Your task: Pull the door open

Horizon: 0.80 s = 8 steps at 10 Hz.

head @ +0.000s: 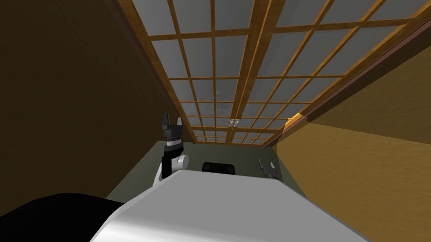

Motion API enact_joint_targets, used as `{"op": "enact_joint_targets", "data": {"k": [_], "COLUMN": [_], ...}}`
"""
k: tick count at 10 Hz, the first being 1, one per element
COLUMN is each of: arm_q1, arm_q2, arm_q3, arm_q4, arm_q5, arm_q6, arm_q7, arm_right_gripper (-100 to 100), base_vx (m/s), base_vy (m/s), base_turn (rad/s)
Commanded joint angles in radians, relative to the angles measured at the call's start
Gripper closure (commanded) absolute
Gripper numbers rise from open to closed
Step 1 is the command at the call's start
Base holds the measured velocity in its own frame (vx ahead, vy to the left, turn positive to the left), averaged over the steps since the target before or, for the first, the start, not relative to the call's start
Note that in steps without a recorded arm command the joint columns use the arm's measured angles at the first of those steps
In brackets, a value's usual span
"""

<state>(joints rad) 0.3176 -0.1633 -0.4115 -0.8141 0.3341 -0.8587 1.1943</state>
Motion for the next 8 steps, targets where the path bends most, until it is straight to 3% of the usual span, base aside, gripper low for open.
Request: {"op": "enact_joint_targets", "data": {"k": [1,3,5,8], "arm_q1": [-0.012,-0.022,-0.024,-0.054], "arm_q2": [-0.011,-0.030,-0.031,-0.053], "arm_q3": [-0.006,-0.019,-0.020,-0.035], "arm_q4": [0.029,0.072,0.076,0.139], "arm_q5": [-0.009,-0.043,-0.046,-0.096], "arm_q6": [-0.005,0.001,0.001,0.009], "arm_q7": [0.006,0.026,0.028,0.058], "arm_right_gripper": [-100,-100,-100,-100], "base_vx": [-0.053,-0.078,-0.044,-0.040], "base_vy": [-0.025,-0.033,-0.028,-0.038], "base_turn": [0.002,0.016,0.009,0.045]}}
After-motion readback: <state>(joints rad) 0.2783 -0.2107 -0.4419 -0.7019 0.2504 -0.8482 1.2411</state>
